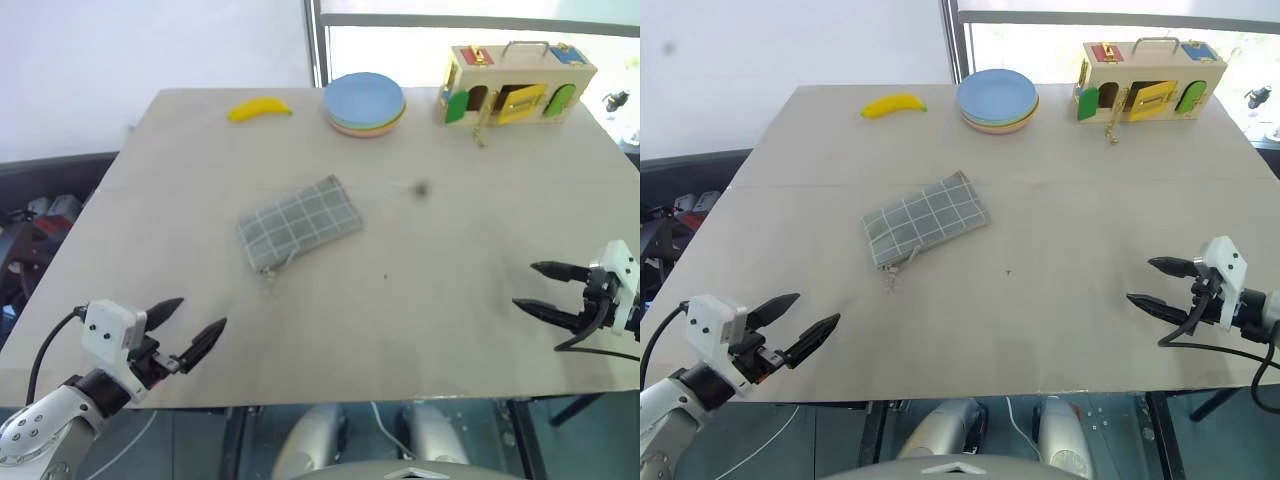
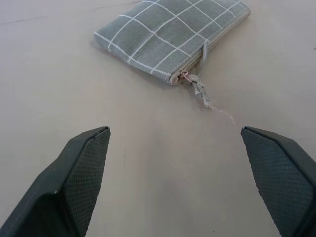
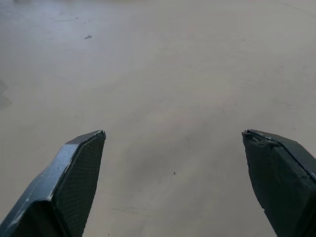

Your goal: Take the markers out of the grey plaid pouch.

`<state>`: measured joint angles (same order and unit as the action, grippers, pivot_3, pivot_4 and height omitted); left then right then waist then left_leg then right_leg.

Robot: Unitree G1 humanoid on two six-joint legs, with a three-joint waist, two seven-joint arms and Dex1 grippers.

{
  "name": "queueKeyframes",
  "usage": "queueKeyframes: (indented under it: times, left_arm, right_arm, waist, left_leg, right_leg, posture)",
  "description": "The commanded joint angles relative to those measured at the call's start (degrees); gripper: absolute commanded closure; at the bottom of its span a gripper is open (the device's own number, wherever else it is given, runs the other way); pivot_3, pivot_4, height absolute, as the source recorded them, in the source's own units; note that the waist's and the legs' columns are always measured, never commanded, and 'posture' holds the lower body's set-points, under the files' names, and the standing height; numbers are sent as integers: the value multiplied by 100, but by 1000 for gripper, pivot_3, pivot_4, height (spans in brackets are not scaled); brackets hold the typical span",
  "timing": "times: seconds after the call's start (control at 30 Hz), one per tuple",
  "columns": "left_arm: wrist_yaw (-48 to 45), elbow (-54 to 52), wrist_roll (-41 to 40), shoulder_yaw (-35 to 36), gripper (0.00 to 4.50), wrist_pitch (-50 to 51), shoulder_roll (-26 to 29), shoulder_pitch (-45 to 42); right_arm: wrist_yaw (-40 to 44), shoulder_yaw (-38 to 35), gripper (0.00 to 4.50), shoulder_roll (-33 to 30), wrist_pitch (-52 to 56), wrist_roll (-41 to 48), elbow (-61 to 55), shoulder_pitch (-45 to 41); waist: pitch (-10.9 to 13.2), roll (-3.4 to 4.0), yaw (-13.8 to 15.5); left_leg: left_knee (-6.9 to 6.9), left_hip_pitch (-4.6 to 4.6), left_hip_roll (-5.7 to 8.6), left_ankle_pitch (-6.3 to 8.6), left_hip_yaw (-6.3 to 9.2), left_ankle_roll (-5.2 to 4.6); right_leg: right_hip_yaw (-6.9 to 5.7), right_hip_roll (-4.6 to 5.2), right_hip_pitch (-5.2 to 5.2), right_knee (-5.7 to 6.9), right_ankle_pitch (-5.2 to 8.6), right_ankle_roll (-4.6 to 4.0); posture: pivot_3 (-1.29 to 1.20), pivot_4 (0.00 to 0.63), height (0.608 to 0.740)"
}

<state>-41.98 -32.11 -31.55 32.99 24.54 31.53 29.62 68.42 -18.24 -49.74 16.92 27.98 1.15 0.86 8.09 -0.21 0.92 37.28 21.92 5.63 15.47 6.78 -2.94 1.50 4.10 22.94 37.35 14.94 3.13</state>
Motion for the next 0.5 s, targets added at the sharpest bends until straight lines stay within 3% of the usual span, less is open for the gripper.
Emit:
queueKeyframes:
  times: [0.03,0.5]
  left_arm:
    - [74,-183,-2,132,97,-143,-15,87]
    - [92,-35,114,88,97,-225,64,76]
  right_arm:
    - [75,-39,0,-104,-76,10,-20,-87]
    - [80,-14,0,-61,35,14,-146,-94]
  waist:
    - [0,0,0]
    - [0,0,-1]
  left_leg:
    - [0,0,0,0,0,0]
    - [0,0,0,0,0,0]
  right_leg:
    - [0,0,0,0,0,0]
    - [0,0,0,-1,0,0]
  posture:
    - [0,150,740]
    - [0,150,740]
